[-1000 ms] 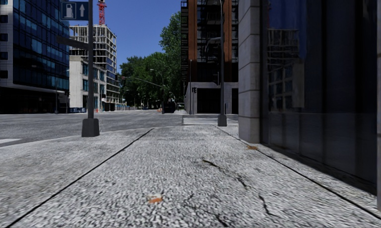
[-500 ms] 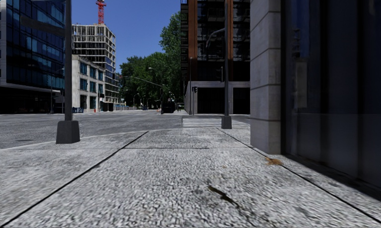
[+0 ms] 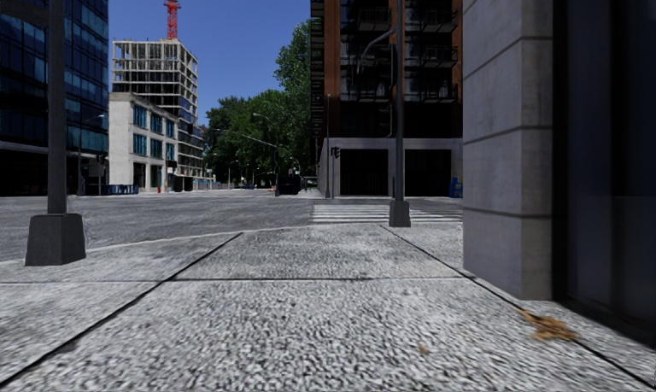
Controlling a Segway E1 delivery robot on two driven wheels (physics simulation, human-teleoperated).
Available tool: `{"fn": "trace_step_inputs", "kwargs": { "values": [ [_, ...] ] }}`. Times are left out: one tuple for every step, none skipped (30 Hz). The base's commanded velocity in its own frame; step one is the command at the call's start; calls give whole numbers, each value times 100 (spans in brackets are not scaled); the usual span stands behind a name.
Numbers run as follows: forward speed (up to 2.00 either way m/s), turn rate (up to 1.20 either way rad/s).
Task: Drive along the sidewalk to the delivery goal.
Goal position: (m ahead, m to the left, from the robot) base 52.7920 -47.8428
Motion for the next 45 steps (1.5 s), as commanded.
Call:
{"fn": "trace_step_inputs", "kwargs": {
  "values": [
    [200, 0],
    [200, 0],
    [200, 0],
    [200, 0],
    [200, 0],
    [200, 0],
    [200, 0],
    [200, 0],
    [200, 0],
    [200, 0],
    [200, 0],
    [200, 0],
    [200, 0],
    [200, 0],
    [200, 0],
    [200, 0],
    [200, 0],
    [200, 0],
    [200, 0],
    [200, 0],
    [200, 0],
    [200, 0],
    [200, 0],
    [200, 0],
    [200, 0],
    [200, 0],
    [200, 0],
    [200, 0],
    [200, 0],
    [200, 0],
    [200, 0],
    [200, 0],
    [200, 0],
    [200, 0],
    [200, 0],
    [200, 0],
    [200, 0],
    [200, 0],
    [200, 0],
    [200, 0],
    [200, 0],
    [200, 0],
    [200, 0],
    [200, 0],
    [200, 0]
  ]
}}
